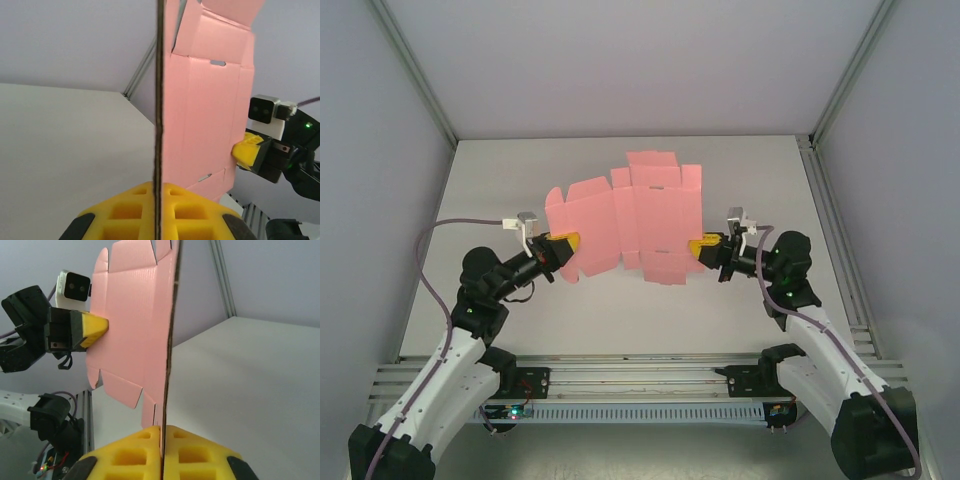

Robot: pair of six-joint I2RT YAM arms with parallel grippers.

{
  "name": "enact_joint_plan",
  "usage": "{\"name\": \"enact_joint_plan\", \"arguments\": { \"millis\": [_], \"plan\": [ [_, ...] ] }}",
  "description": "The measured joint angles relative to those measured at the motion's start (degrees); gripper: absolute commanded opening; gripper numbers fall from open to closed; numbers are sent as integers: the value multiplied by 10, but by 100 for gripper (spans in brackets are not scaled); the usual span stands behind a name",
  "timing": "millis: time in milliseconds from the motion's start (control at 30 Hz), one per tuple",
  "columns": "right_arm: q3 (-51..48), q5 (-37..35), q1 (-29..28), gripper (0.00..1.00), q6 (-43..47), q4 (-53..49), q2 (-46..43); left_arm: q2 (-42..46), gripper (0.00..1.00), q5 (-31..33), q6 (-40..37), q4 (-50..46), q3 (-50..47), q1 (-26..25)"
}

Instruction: Assemble paper box

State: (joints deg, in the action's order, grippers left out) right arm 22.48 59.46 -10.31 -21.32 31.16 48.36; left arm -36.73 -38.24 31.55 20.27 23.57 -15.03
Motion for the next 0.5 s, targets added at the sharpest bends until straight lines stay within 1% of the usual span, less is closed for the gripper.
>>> {"name": "enact_joint_plan", "arguments": {
  "millis": [100,133,167,200,233,333,500],
  "plan": [
    [2,0,-3,0,7,-14,-2,1,1,15,5,-5,-5,-1],
    [3,-1,-5,0,8,-20,-2,1,21,19,7,-6,-7,-3],
    [7,-2,-9,0,17,-31,-1,1,71,25,8,-9,-8,-4],
    [14,-7,-13,0,25,-48,1,2,93,34,9,-15,-8,-4],
    [29,-14,-18,0,45,-82,3,4,100,51,11,-30,-7,-3],
    [103,-54,-41,0,132,-214,26,14,100,114,5,-119,14,-3],
    [263,-131,-81,0,305,-453,101,28,100,249,-12,-288,115,-3]
  ]
}}
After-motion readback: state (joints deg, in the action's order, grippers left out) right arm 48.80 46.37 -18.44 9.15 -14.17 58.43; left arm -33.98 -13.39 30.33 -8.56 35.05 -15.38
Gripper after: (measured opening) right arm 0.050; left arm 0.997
